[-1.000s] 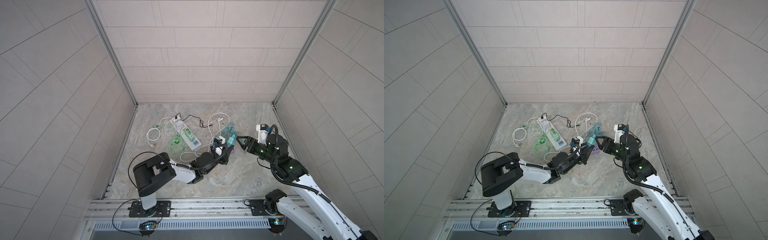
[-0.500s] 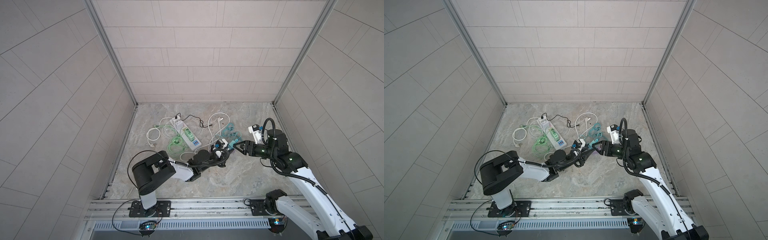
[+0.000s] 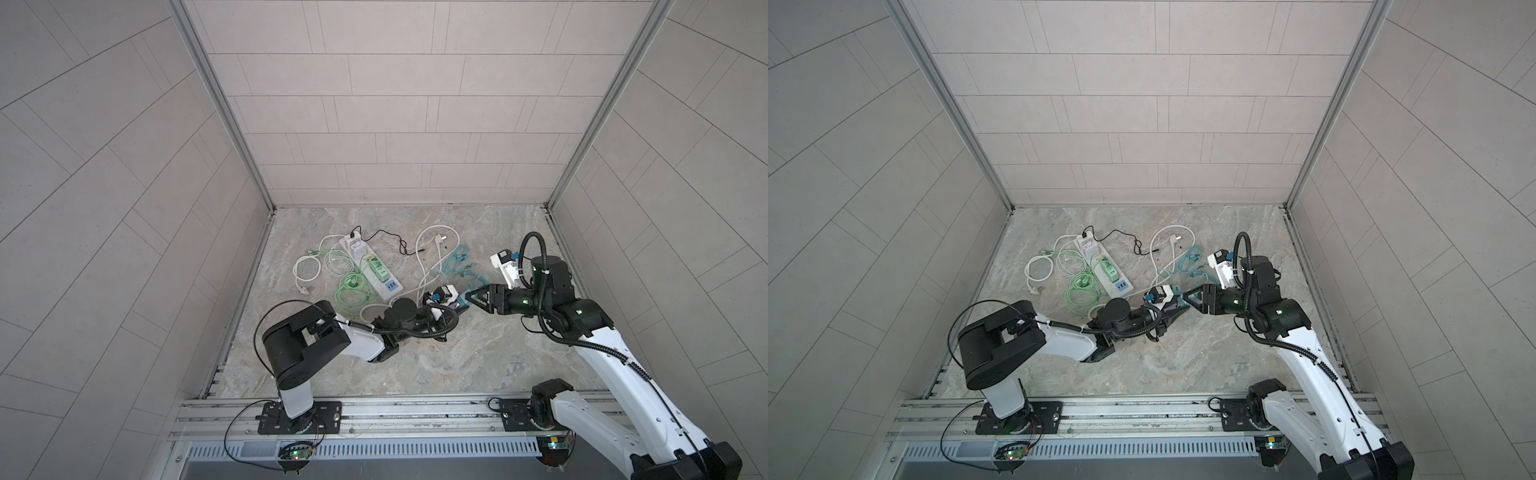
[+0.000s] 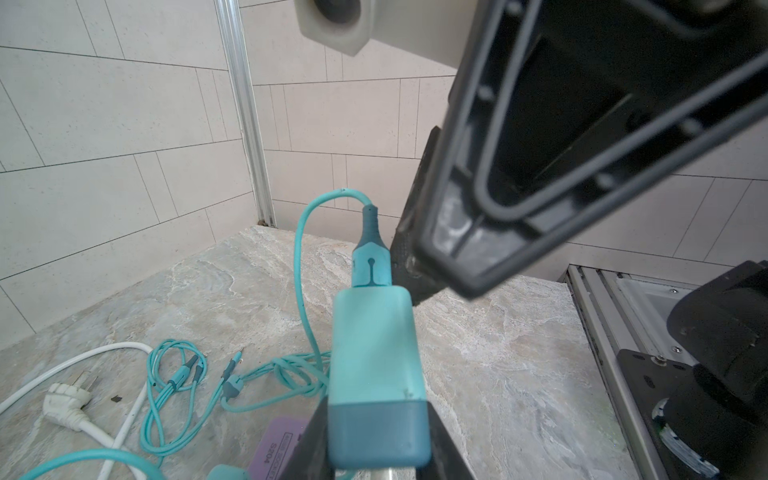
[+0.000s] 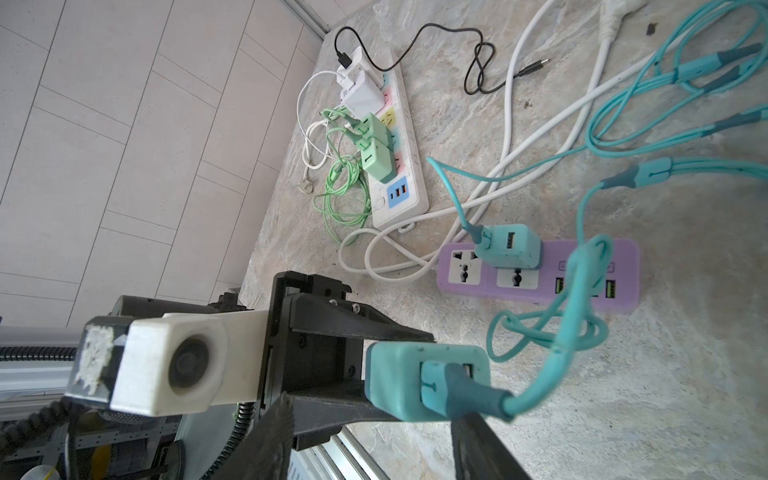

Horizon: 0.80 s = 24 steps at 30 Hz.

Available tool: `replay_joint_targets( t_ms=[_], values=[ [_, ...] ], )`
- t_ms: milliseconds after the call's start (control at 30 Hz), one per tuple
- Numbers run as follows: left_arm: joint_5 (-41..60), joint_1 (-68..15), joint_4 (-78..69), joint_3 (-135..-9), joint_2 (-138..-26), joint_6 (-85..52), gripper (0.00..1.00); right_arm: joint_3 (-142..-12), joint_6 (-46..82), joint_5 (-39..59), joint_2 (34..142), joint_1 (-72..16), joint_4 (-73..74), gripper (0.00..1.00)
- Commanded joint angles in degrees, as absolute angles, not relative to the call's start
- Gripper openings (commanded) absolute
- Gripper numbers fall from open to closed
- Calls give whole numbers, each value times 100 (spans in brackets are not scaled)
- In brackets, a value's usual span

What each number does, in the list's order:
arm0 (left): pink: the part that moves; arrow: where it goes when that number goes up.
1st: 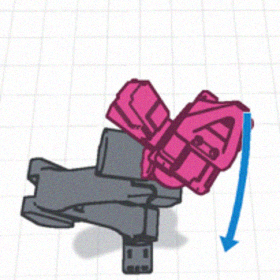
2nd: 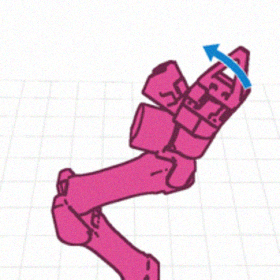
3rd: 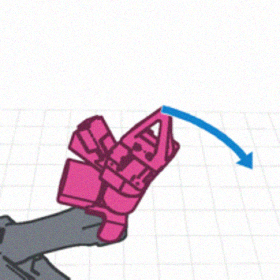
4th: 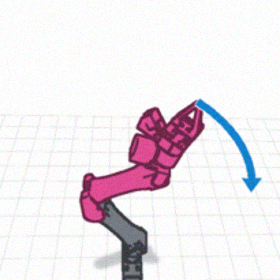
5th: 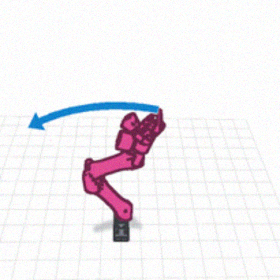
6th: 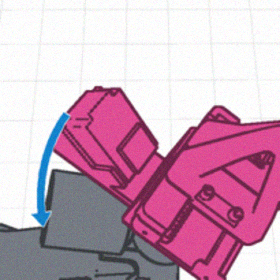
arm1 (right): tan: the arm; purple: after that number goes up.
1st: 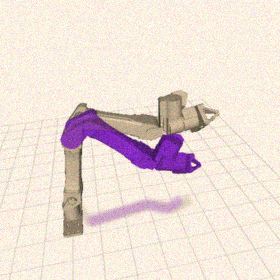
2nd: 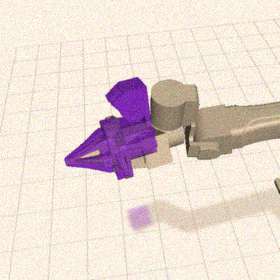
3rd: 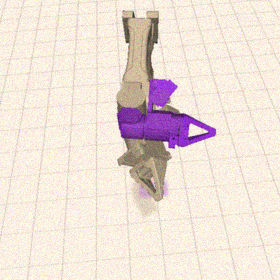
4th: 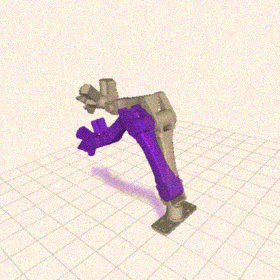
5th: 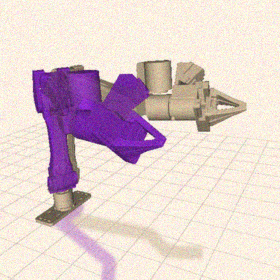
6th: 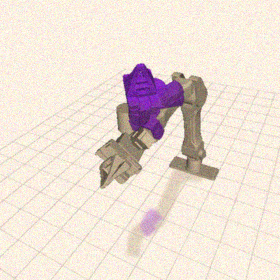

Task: Insert the plug
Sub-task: 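Open the right gripper to release the charger to the left gripper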

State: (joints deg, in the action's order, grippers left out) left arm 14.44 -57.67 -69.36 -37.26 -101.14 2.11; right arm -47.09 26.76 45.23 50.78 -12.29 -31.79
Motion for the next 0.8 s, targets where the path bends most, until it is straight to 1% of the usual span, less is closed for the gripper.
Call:
replay_joint_targets(
  t_ms=[0,100,233,467,633,767],
  values=[
    [1735,-5801,-7119,-3738,-9875,368,4,-4754,2434,4658,5104,-1233,-3258,58],
    [1727,-5801,-7032,-3719,-9796,413,4,-4775,2314,4334,5072,-1223,-3505,58],
    [1714,-5801,-6953,-3701,-9720,474,4,-4692,2385,4238,5061,-1213,-3498,58],
    [1777,-5803,-6899,-3652,-9651,580,4,-4692,2492,4327,5038,-1210,-3395,58],
    [1826,-5797,-6917,-3614,-9594,624,3,-4657,2573,4620,5138,-1204,-3211,55],
    [1842,-5801,-6960,-3597,-9552,665,3,-4586,2605,4672,5101,-1204,-3156,54]
  ],
)
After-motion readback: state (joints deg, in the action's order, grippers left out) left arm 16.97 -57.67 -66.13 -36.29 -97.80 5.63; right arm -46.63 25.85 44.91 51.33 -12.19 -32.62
